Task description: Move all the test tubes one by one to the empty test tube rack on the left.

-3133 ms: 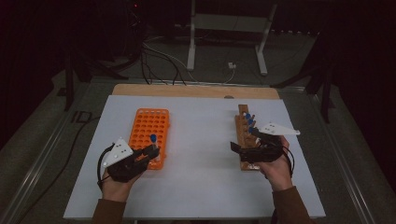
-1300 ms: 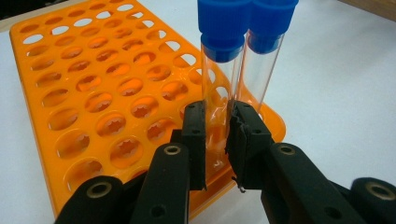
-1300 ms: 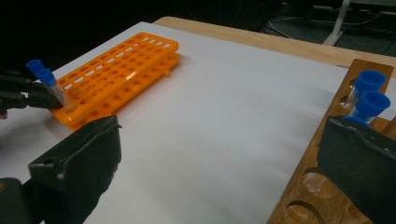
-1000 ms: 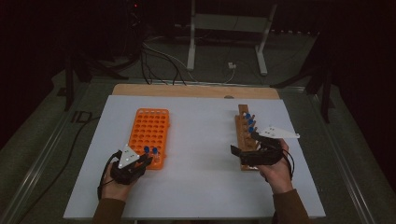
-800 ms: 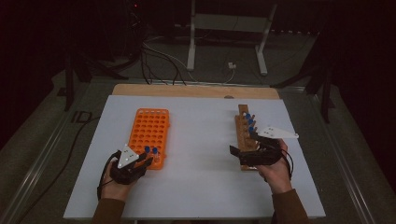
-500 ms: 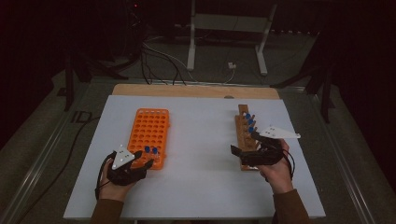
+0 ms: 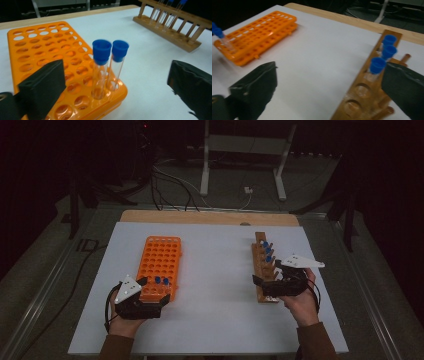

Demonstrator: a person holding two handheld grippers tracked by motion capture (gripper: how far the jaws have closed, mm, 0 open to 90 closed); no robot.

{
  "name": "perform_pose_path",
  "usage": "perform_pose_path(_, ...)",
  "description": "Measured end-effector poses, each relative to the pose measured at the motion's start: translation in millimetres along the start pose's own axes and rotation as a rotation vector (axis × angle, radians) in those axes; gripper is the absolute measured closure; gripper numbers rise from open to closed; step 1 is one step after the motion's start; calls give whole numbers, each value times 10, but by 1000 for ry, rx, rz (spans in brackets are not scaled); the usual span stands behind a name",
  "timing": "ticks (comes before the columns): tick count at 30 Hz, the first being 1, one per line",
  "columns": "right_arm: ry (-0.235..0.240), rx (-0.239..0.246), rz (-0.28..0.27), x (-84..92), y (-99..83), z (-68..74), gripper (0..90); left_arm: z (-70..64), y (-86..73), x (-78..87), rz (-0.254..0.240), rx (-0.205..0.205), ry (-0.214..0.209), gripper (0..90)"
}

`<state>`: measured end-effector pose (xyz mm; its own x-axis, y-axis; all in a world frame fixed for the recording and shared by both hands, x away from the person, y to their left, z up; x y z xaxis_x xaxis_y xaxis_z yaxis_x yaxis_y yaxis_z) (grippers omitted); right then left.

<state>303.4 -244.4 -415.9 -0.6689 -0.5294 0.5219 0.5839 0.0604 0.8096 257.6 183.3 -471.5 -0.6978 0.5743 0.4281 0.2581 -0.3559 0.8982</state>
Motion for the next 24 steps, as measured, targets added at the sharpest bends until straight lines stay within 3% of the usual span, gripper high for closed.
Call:
perform_pose_path(5, -65, 10, -25, -18, -5, -112, 71, -27, 21, -6, -11, 6, 5, 11)
perform_pose_path(10, -99, -9, -3, -135, -28, -247, 167, -35, 25, -12, -20, 16, 2, 11)
perform_pose_path(16, -128, -24, 8, -261, -37, -361, 422, -44, 23, -23, -17, 19, -5, 11)
perform_pose_path(21, -158, -36, 18, -374, -55, -422, 550, -49, 24, -20, -18, 20, -4, 11)
perform_pose_path(24, -172, -16, 24, -442, -62, -432, 643, -47, 24, -16, -18, 18, -2, 11)
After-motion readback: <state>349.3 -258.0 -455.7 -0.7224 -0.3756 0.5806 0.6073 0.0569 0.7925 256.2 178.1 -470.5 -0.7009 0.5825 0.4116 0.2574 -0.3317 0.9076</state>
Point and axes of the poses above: each handheld gripper's, and its own axes: x roughly backward along the jaws, y roughly out of its top, z roughly to its left, the point moved 1 cm from there along -x, roughly forward along the jaws, and after that the axes turned 13 degrees about -x, right-handed, at the moved point
